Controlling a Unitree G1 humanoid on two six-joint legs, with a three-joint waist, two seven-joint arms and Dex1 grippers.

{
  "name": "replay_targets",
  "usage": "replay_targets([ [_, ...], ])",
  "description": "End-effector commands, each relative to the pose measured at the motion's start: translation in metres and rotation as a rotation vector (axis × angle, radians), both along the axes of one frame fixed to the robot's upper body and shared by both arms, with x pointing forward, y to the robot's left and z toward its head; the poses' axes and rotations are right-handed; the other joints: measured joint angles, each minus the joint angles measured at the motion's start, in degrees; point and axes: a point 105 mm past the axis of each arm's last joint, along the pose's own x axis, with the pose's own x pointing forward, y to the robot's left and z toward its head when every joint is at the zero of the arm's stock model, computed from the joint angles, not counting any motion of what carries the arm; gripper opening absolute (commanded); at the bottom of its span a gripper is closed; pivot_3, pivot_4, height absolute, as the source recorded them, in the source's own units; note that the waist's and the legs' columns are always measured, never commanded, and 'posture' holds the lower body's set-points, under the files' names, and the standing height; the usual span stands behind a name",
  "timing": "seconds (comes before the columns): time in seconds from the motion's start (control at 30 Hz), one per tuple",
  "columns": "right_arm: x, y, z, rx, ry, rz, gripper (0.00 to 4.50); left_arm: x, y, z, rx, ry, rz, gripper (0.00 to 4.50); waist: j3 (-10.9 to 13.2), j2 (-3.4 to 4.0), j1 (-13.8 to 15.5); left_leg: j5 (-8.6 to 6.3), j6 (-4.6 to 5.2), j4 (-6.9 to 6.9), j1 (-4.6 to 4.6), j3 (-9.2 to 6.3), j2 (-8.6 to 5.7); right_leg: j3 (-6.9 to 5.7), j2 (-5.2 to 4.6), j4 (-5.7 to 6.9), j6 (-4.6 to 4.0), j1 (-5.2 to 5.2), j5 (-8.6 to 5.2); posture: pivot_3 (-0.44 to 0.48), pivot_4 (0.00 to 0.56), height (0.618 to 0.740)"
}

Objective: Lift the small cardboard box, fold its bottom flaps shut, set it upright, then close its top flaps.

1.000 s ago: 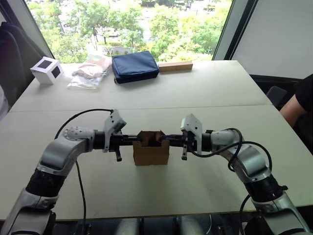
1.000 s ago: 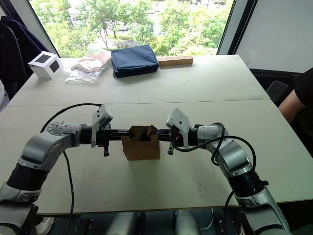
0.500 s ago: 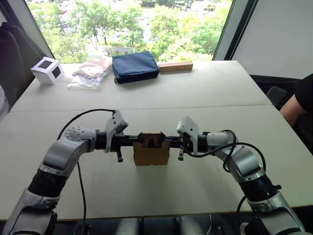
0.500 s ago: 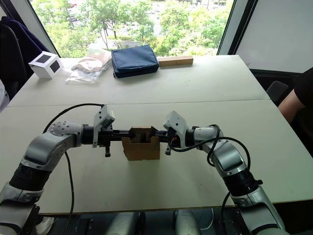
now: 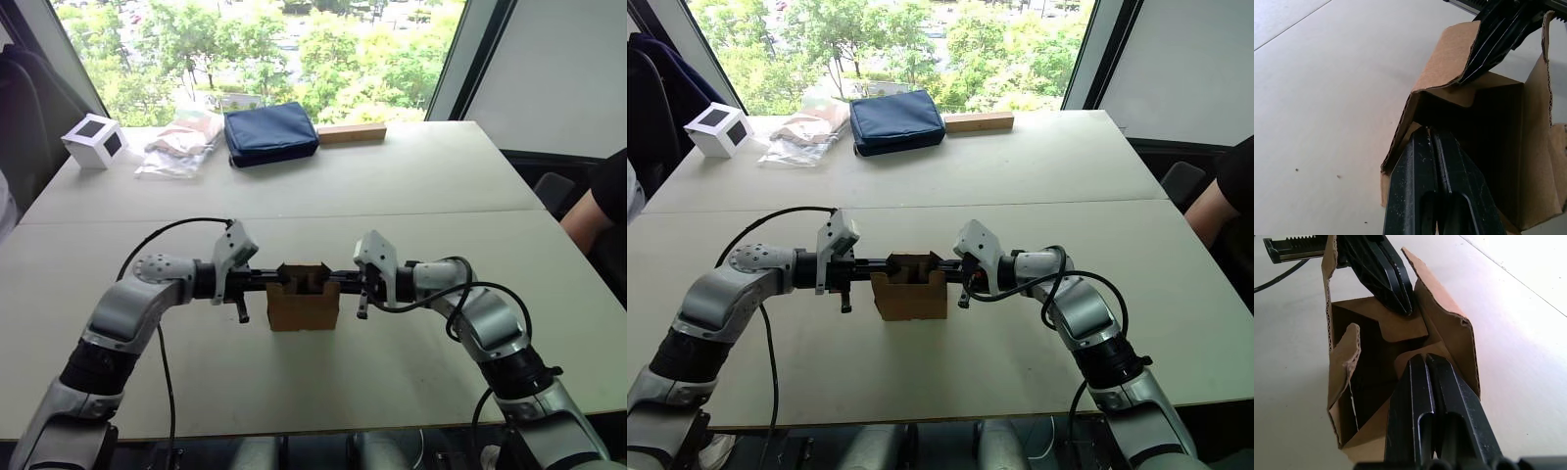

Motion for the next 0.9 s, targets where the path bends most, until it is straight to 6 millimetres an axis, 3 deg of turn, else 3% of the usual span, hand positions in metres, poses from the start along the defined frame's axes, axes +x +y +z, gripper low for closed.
replay_targets([
  [0.03, 0.002, 0.001, 0.015, 0.020, -0.056, 0.017, 0.00, 0.002, 0.008, 0.008, -0.012, -0.025, 0.032, 0.05, 0.00, 0.00, -0.03, 0.00, 0.00, 0.00, 0.00, 0.00, 0.00, 0.00, 0.00, 0.00, 0.00, 0.00, 0.00, 0.000, 0.150, 0.737],
  [0.33, 0.001, 0.001, 0.014, 0.014, -0.058, 0.028, 0.00, -0.004, 0.012, 0.008, -0.011, -0.006, 0.023, 0.05, 0.00, 0.00, -0.04, 0.00, 0.00, 0.00, 0.00, 0.00, 0.00, 0.00, -0.01, 0.00, 0.00, 0.00, 0.00, 0.000, 0.150, 0.737],
  [0.53, -0.003, 0.000, 0.027, 0.072, -0.067, 0.050, 0.00, -0.004, 0.026, 0.028, -0.088, 0.002, 0.062, 0.05, 0.01, 0.01, -0.28, 0.00, 0.00, 0.00, -0.01, -0.01, 0.01, 0.00, 0.00, 0.00, 0.00, -0.02, 0.00, 0.000, 0.150, 0.737],
  [0.73, -0.010, -0.007, 0.048, 0.119, -0.086, 0.068, 0.00, 0.017, 0.047, 0.045, -0.136, -0.071, 0.177, 0.05, 0.01, 0.01, -0.15, 0.00, 0.00, 0.00, -0.01, -0.02, 0.01, -0.01, -0.02, -0.01, 0.00, -0.02, 0.00, 0.000, 0.150, 0.737],
  [0.83, -0.013, -0.011, 0.061, 0.141, -0.107, 0.062, 0.00, 0.033, 0.055, 0.043, -0.138, -0.151, 0.239, 0.05, 0.02, 0.02, -0.10, 0.00, 0.00, 0.00, -0.01, -0.01, 0.01, -0.01, -0.02, -0.01, 0.00, -0.02, 0.00, 0.000, 0.150, 0.737],
  [0.9, -0.016, -0.013, 0.071, 0.154, -0.120, 0.058, 0.00, 0.043, 0.058, 0.030, -0.123, -0.102, 0.263, 0.05, 0.02, 0.02, 0.06, 0.00, 0.00, -0.01, -0.02, -0.01, 0.00, -0.01, -0.03, -0.02, 0.00, -0.02, 0.00, 0.000, 0.150, 0.737],
])
